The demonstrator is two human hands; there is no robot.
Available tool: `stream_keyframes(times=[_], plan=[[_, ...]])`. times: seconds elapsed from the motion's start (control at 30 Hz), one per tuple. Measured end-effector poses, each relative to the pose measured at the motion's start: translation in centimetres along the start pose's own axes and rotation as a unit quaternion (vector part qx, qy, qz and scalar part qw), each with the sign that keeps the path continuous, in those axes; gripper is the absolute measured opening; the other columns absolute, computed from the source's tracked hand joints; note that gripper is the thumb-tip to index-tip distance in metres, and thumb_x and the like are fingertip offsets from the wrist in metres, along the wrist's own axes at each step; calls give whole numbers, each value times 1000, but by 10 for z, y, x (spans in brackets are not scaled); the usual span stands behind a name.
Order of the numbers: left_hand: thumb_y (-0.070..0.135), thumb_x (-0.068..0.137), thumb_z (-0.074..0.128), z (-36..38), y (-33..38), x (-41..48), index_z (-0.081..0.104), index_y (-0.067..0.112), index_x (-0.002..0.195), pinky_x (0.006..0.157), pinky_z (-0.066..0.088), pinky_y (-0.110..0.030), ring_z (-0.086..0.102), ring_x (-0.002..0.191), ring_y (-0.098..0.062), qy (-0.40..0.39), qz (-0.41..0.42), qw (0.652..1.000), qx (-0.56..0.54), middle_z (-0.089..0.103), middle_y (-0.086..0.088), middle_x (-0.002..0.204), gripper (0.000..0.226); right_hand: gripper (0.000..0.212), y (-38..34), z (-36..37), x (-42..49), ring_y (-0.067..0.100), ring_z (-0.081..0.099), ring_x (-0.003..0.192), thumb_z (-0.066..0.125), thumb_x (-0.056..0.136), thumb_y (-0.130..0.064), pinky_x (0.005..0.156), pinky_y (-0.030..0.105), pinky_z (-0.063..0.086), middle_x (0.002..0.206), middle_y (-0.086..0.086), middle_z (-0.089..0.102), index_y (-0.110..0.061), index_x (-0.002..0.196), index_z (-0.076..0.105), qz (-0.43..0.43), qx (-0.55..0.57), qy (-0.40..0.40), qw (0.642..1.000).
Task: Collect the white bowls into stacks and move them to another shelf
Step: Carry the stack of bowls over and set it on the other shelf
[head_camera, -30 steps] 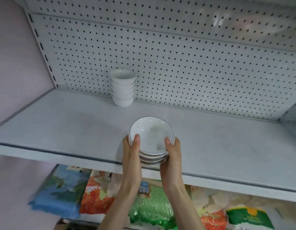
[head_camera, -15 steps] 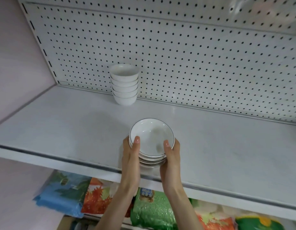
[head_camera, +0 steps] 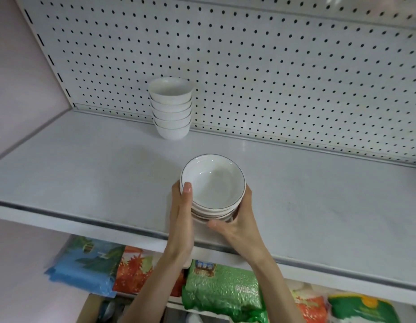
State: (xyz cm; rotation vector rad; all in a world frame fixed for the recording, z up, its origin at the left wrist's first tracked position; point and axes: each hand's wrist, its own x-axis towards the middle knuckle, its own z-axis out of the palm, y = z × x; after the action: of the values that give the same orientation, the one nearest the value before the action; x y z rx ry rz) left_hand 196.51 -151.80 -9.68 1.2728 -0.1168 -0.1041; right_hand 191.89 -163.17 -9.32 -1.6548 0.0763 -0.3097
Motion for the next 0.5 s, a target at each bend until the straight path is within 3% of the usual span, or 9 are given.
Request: stream_keyframes(times=[0.13, 0.23, 0.37, 0.43, 0.5], plan=[[81, 78, 45, -4, -10, 29, 50, 19, 136, 114, 29, -51, 47, 132, -23, -20, -19, 999, 25, 55, -6, 137, 85, 128, 7, -10, 28, 8, 37, 136, 87, 45, -58, 110, 23, 34, 147, 2, 35, -29, 144, 12, -10, -84, -28, 996], [84, 75, 45, -5, -11, 50, 51, 19, 134, 115, 27, -49, 46, 133, -20, -50, -26, 998, 38, 55, -5, 137, 88, 135, 12, -17, 48, 8, 38, 135, 89, 48, -41, 108, 15, 34, 147, 0, 36, -19, 149, 3, -3, -116, -44, 992], [87, 72, 43, -5, -6, 67, 50, 15, 132, 115, 30, -46, 47, 131, -19, -84, -16, 995, 57, 55, -8, 136, 94, 122, 14, -19, 63, 2, 43, 129, 89, 50, -36, 94, 1, 35, 146, -2, 40, -30, 146, 14, -4, -129, -19, 991], [86, 73, 42, -5, -6, 76, 48, 14, 133, 115, 29, -46, 46, 132, -18, -92, -16, 993, 65, 54, -8, 137, 94, 110, 13, -18, 69, -12, 46, 118, 89, 46, -41, 87, -2, 35, 140, -5, 45, -48, 132, 21, 1, -131, -2, 991], [87, 72, 41, -3, -3, 85, 46, 17, 136, 116, 28, -46, 44, 133, -16, -101, -19, 992, 75, 53, -4, 139, 95, 102, 15, -18, 78, -17, 48, 110, 91, 45, -39, 81, -3, 36, 133, -9, 50, -50, 123, 26, 4, -138, 11, 990]])
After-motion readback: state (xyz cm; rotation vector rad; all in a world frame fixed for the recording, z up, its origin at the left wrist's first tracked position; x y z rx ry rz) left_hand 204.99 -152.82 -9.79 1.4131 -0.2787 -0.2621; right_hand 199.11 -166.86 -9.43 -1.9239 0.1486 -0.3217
